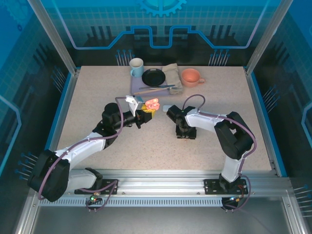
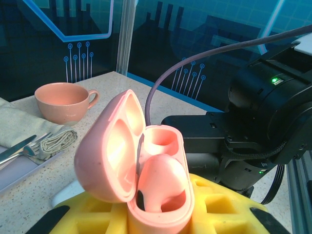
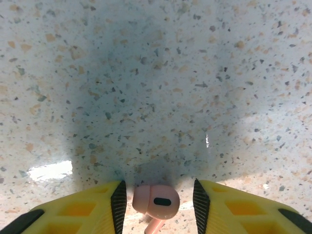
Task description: Insert wireless bluetooth earbuds into charging case
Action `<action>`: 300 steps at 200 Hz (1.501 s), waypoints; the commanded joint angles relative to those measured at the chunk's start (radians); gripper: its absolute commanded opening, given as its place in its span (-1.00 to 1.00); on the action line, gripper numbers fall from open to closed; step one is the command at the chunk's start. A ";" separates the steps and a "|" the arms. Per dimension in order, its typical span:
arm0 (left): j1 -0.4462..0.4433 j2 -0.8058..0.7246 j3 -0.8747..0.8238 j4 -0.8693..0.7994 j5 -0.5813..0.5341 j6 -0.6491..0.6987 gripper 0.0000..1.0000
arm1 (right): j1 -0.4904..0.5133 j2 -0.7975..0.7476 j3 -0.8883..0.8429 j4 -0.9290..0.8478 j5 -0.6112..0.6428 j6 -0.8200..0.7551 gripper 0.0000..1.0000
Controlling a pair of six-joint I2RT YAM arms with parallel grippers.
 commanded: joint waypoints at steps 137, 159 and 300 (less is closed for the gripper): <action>0.008 -0.003 0.029 0.031 0.017 -0.011 -1.00 | -0.053 -0.072 -0.114 0.034 0.012 0.017 -0.38; 0.008 -0.004 0.029 0.031 0.017 -0.011 -1.00 | -0.055 -0.080 -0.116 0.038 0.010 0.011 -0.41; 0.008 0.005 0.018 0.031 0.018 -0.014 -1.00 | -0.065 -0.287 -0.091 0.047 0.002 -0.021 -0.51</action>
